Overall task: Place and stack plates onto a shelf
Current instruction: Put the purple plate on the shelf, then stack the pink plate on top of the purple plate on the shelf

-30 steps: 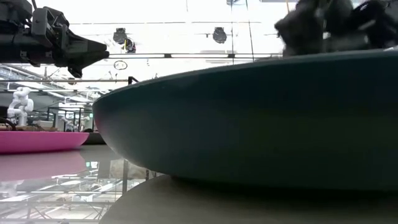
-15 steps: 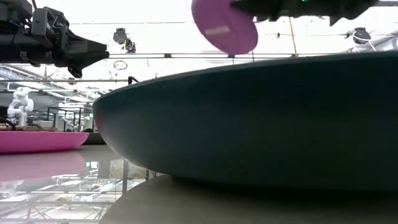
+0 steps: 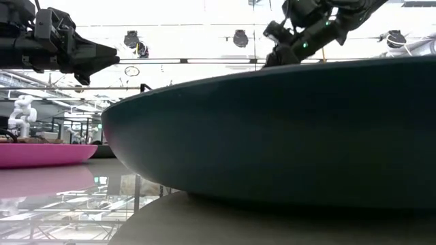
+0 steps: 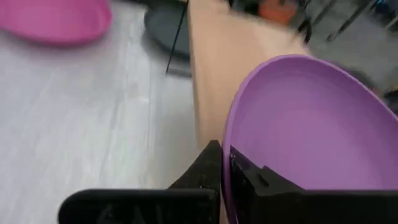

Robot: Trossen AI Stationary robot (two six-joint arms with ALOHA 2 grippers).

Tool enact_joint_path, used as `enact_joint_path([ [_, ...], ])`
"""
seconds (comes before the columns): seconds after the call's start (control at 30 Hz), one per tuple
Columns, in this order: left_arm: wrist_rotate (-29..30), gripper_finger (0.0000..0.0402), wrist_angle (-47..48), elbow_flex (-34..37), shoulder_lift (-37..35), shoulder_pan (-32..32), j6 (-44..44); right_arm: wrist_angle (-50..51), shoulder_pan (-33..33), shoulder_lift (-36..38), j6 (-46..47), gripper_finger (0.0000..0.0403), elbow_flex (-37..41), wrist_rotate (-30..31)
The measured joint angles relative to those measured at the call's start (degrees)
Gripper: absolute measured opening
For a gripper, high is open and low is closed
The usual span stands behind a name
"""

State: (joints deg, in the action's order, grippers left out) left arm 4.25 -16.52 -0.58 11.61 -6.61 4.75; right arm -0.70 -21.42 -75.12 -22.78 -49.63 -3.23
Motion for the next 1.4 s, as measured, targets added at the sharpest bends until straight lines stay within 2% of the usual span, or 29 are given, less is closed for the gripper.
enact_joint_path([
  [0.33,0.0,0.0133,0.0,0.0,-0.02,0.01,0.0,-1.07,0.01,-3.19,0.86,0.0011,-0.13,0.3],
  [0.77,0.0,0.0133,-0.02,0.0,-0.02,0.0,0.0,-0.52,0.33,-1.53,1.89,0.0113,0.07,0.14],
  [0.93,0.0,0.0133,0.0,0.0,-0.01,0.01,0.0,-0.78,1.03,4.13,1.72,0.0139,0.09,0.21],
  [1.17,0.0,0.0133,0.0,0.0,-0.02,0.02,0.0,-1.5,3.55,16.25,7.35,0.0141,1.11,-0.07],
  [1.3,0.0,0.0133,0.0,0.0,-0.02,0.01,0.0,-4.09,5.94,21.79,10.41,0.014,6.75,-3.85],
  [1.4,0.0,0.0133,0.0,0.0,-0.02,0.01,-0.01,-10.19,7.69,25.09,13.33,0.014,13.1,-5.3],
])
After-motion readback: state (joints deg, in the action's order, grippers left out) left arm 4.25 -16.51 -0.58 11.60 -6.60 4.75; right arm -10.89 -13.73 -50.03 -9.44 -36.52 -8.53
